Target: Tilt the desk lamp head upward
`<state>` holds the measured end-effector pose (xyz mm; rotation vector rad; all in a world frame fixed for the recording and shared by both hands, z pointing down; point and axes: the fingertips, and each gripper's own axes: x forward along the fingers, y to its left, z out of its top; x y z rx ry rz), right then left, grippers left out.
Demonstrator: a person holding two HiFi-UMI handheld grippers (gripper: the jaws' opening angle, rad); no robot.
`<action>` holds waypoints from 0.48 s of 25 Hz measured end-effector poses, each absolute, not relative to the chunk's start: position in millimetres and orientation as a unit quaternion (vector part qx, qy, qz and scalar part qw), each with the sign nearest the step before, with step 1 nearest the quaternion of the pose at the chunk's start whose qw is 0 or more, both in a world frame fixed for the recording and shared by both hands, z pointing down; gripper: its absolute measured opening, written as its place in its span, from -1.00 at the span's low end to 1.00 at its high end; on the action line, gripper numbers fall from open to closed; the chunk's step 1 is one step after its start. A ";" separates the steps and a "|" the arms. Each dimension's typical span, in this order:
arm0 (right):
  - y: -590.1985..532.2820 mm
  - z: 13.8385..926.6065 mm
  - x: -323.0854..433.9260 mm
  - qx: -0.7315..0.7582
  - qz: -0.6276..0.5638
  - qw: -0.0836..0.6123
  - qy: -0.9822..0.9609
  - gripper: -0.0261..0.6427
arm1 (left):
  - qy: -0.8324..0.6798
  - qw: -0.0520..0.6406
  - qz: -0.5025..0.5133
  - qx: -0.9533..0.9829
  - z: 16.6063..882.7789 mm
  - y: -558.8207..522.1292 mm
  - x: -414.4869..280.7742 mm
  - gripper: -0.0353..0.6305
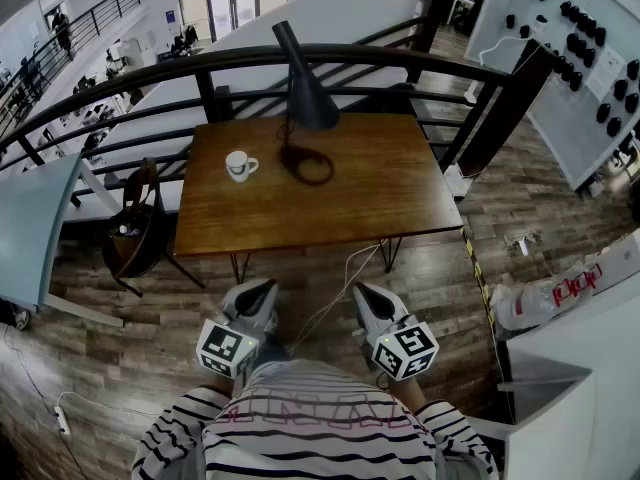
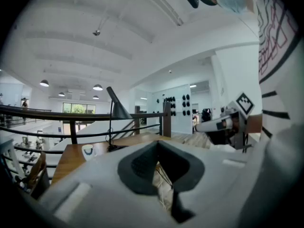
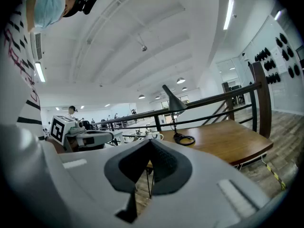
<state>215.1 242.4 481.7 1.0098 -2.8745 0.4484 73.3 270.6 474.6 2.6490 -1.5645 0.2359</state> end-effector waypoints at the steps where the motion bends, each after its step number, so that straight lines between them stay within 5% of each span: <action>1: 239.5 481.1 216.7 0.327 0.146 0.030 -0.933 -0.92 | -0.507 0.028 0.078 0.858 475.4 267.7 75.1 -0.88; 12: 203.1 483.1 215.3 0.313 0.172 0.007 -0.934 -0.92 | -0.505 0.037 0.089 0.858 482.2 230.9 77.5 -0.88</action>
